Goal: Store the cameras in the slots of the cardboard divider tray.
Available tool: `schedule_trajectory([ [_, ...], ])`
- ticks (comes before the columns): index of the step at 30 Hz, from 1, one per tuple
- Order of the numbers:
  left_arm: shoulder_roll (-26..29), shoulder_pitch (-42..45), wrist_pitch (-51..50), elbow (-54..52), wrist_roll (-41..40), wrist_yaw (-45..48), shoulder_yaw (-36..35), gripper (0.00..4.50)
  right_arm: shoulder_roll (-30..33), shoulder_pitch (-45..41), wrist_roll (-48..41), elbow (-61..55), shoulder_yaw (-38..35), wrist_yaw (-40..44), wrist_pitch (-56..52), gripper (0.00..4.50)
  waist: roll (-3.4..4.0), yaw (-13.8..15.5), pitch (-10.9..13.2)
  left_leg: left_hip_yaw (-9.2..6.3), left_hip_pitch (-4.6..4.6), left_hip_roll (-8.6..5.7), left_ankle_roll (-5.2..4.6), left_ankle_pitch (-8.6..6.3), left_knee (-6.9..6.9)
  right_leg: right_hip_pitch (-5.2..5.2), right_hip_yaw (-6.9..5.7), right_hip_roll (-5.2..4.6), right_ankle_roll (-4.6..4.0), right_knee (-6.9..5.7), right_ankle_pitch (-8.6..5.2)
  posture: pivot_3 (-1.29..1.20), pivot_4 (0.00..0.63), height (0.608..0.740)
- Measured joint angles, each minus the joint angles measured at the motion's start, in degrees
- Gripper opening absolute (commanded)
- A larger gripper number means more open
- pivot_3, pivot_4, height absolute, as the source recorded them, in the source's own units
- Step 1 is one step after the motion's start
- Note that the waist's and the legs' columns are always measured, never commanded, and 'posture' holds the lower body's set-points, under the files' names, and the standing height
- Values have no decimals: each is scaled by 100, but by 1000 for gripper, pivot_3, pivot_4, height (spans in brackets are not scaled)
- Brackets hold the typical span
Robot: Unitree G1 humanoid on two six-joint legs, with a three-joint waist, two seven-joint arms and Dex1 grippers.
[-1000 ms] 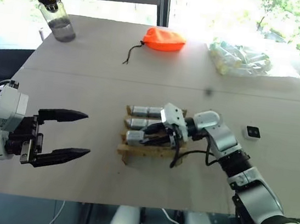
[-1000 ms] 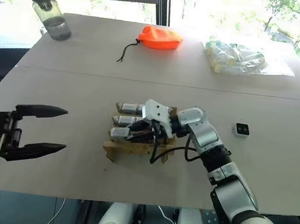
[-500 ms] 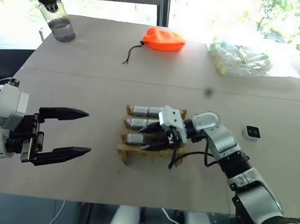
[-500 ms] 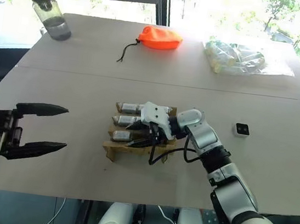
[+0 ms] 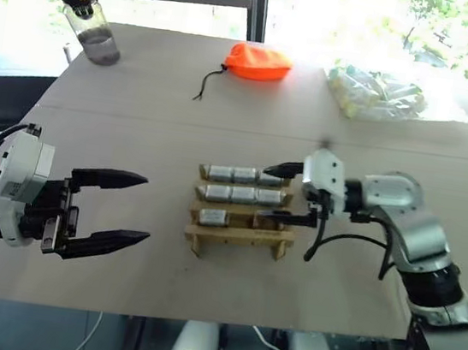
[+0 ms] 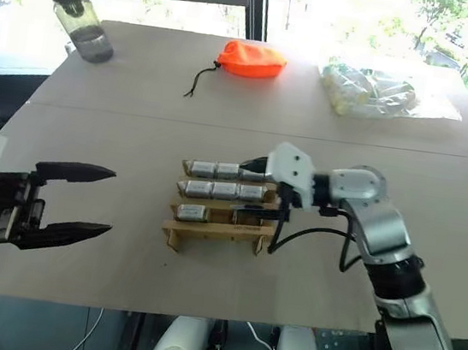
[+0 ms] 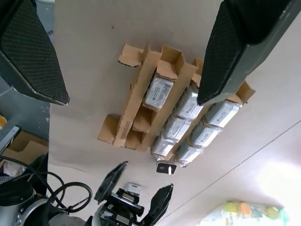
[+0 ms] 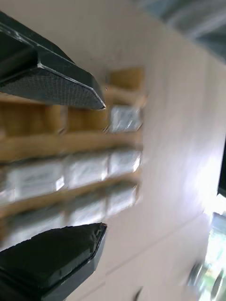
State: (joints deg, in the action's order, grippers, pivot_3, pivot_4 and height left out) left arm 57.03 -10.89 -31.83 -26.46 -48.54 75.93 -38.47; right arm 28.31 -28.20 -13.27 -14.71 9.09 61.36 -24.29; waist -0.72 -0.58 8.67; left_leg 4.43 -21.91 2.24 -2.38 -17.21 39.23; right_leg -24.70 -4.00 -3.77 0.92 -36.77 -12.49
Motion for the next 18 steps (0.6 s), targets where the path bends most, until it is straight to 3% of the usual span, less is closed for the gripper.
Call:
schedule_trajectory([
  [6, 81, 487, 8, 85, -9, 54, 444, 4500, 79, 976, 113, -387, -868, -1307, -505, 3800, 0, -25, 0, 13, 5, 1, -1, 0, 0, -1, 11, 8, 2, -1, -1, 0, 150, 740],
  [9, 106, 904, 55, 284, 2, 153, 805, 4500, 16, 1572, 398, -334, -1610, -2352, -346, 3800, 0, 6, 1, 12, 2, 0, -1, 0, -1, -1, 11, 10, 3, 0, -1, 0, 150, 740],
  [14, 143, 1300, 119, 488, 14, 279, 1090, 4500, -168, 2035, 616, -141, -2436, -3369, -145, 3800, -1, -1, 1, 14, 3, 0, -1, 0, -1, -1, 14, 12, 4, 2, -2, 0, 150, 740],
  [18, 163, 1378, 243, 642, 162, 415, 1277, 4500, -448, 2138, 586, -82, -2668, -3878, -255, 3800, 0, -54, 2, 27, 13, 5, -1, 0, -6, -2, 27, 25, 4, 0, -2, 0, 150, 740],
])
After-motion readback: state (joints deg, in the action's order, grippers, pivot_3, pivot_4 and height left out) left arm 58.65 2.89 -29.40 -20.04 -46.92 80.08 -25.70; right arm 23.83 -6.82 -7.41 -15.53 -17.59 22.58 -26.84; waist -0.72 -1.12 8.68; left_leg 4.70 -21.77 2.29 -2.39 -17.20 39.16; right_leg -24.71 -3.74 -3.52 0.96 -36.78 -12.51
